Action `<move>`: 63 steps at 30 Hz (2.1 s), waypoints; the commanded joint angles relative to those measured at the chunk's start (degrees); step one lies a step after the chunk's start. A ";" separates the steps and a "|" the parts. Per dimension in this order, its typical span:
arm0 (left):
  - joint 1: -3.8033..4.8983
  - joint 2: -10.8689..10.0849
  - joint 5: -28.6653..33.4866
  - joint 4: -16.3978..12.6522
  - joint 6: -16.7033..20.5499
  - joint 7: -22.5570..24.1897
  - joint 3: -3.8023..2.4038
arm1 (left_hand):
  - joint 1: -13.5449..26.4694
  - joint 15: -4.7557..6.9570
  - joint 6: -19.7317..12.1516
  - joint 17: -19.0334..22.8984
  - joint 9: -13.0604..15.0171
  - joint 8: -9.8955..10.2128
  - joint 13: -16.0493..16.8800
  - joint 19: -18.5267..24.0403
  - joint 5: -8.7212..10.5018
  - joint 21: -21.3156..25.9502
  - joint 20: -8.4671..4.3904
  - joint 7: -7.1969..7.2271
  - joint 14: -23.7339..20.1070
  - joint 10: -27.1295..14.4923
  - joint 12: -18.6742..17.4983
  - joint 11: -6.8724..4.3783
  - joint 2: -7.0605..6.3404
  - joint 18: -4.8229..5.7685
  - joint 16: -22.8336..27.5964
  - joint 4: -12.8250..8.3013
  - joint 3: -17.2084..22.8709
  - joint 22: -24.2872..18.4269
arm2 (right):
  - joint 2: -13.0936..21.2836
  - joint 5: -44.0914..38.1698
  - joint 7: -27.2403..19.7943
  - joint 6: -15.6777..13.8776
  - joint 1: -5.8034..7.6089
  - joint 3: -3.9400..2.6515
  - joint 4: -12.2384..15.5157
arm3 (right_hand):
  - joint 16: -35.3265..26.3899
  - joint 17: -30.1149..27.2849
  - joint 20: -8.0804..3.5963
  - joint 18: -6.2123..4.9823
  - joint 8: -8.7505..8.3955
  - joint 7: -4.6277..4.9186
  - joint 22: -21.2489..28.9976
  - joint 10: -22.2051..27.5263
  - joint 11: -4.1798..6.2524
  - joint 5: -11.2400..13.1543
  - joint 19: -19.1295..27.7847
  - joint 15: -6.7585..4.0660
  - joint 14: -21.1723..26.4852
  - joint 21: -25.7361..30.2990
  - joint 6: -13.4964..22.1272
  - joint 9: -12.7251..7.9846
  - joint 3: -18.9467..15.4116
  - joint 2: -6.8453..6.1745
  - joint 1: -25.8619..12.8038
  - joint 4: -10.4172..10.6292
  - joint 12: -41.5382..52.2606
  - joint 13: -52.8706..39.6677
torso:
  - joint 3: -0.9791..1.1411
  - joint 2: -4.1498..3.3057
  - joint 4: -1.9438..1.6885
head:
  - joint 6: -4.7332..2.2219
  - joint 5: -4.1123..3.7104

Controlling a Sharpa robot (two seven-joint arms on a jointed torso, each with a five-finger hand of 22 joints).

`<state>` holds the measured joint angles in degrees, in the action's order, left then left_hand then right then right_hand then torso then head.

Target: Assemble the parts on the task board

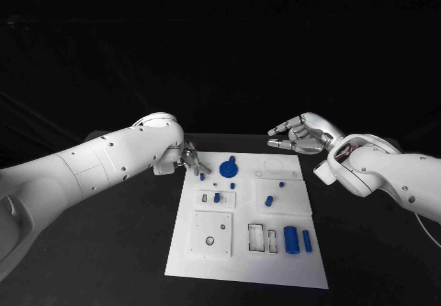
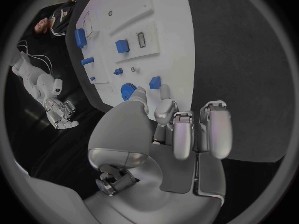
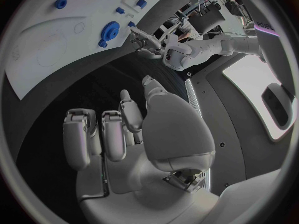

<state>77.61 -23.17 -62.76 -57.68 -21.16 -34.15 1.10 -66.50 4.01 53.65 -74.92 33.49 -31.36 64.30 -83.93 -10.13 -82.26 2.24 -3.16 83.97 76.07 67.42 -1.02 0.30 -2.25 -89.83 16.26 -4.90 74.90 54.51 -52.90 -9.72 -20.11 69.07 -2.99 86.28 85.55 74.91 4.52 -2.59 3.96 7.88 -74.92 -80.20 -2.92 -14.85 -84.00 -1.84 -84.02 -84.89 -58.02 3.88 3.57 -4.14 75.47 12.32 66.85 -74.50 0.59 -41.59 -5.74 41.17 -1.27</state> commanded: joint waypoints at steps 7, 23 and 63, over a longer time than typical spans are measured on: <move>-0.01 0.33 0.54 0.28 -2.73 0.31 0.02 | -2.09 0.69 0.44 -15.08 0.57 -0.79 0.14 -2.48 -0.27 -0.41 -0.66 0.35 6.03 0.44 0.26 -0.21 0.63 -0.05 -0.17 -0.46 0.67 5.37 | -0.07 -0.28 -0.53 0.87 -0.04 -0.01 0.05 | -0.40 6.12 0.21 -0.06 0.02 0.03 -2.86 0.45 0.03 -0.16 0.17 0.50 -4.05 0.33 0.33 0.09 -0.38 0.19 -0.25 -0.03 -0.27 0.07 | 0.01 -0.01 -0.02 | -0.03 -0.02; -0.20 0.84 1.71 0.85 -1.85 0.39 0.14 | -5.67 0.88 -0.08 -15.08 1.23 -1.31 0.08 -2.47 -0.19 -0.34 -0.88 0.62 6.03 0.59 0.21 -0.47 2.12 -0.06 -0.17 -1.41 3.05 5.41 | -0.13 -0.28 -0.53 1.10 -0.04 -0.01 0.07 | -0.43 6.09 0.21 -0.06 0.02 0.03 -2.83 0.45 0.03 -0.18 0.18 0.50 -4.04 0.35 0.33 0.09 -0.39 0.23 -0.23 -0.04 -0.28 0.08 | -0.01 -0.03 0.03 | 0.05 -0.12; -1.36 -10.14 2.95 -18.64 13.56 0.00 0.60 | -3.17 0.84 -2.45 -15.08 5.21 -4.83 -0.51 -2.63 -6.46 -0.10 -0.99 0.55 6.03 1.59 -0.58 -0.56 -6.96 -0.04 -0.17 -12.35 44.43 5.84 | -0.17 -0.22 -0.49 1.91 -0.10 0.08 -0.52 | -0.42 6.12 0.21 -0.05 0.03 0.02 -2.89 0.39 0.04 -0.20 0.15 0.49 -4.05 0.33 0.33 0.09 -0.44 0.29 -0.20 -0.07 -0.14 0.01 | 0.28 0.52 -0.44 | 0.45 -0.19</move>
<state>76.54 -32.80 -57.89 -75.11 -12.08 -34.22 1.65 -70.29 4.59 51.03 -74.95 38.66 -35.92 63.72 -84.14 -16.35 -82.21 1.20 -3.03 83.97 77.30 66.75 -1.64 -6.75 -2.26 -89.83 11.62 31.39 74.90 54.37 -52.89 -9.74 -19.03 69.03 -2.92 85.79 85.32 74.92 4.53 -2.59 3.96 7.88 -74.93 -80.20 -2.92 -14.85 -84.00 -1.84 -84.02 -84.89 -58.02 3.88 3.41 -4.14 75.48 12.17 66.85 -74.50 0.83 -41.24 -6.01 41.49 -1.40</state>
